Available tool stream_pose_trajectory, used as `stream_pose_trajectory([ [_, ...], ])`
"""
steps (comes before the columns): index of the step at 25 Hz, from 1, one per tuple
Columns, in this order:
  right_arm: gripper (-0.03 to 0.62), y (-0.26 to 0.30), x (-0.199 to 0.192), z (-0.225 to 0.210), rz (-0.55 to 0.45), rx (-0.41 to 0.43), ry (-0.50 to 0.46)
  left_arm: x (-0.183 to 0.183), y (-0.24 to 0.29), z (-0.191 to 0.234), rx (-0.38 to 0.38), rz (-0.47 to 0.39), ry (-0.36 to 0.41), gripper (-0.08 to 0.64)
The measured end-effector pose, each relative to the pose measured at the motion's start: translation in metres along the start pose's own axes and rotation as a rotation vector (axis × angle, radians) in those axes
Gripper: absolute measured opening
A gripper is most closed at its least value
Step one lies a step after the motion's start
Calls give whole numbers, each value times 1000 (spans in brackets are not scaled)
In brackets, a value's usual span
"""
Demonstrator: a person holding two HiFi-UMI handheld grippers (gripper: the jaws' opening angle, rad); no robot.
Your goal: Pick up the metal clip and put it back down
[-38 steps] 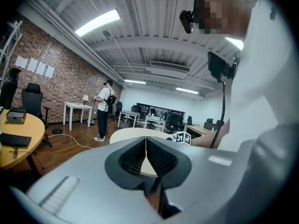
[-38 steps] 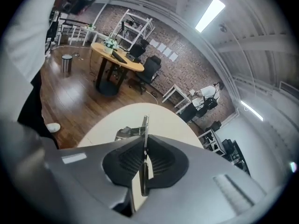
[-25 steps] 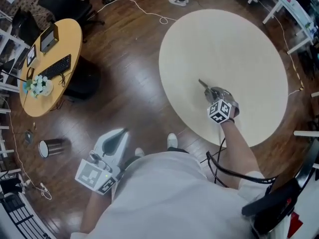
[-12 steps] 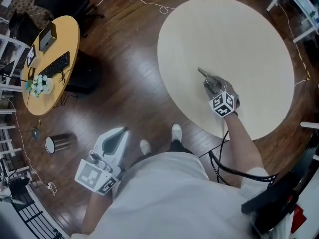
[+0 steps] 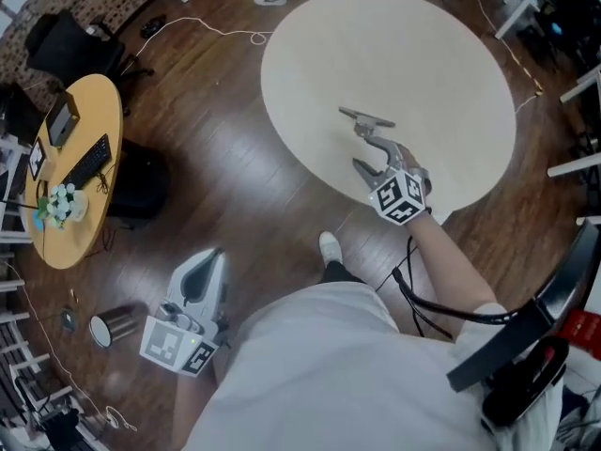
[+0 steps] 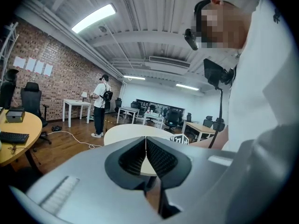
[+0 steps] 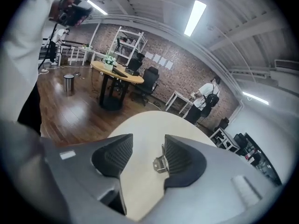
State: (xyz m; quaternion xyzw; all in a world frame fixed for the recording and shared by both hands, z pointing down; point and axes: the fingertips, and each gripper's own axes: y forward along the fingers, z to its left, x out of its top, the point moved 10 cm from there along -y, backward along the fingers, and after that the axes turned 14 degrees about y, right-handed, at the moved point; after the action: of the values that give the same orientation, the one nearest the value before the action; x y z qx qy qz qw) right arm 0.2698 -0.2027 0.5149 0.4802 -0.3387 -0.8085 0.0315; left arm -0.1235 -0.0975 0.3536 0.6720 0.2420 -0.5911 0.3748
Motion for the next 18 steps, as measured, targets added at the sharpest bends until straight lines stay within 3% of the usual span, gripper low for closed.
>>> stream_pose_trajectory([
  [11, 195, -134, 55, 176, -138, -102, 123, -66, -126, -3, -172, -61, 51, -5],
  [18, 189, -221, 80, 269, -199, -126, 176, -91, -169, -13, -264, -75, 47, -6],
])
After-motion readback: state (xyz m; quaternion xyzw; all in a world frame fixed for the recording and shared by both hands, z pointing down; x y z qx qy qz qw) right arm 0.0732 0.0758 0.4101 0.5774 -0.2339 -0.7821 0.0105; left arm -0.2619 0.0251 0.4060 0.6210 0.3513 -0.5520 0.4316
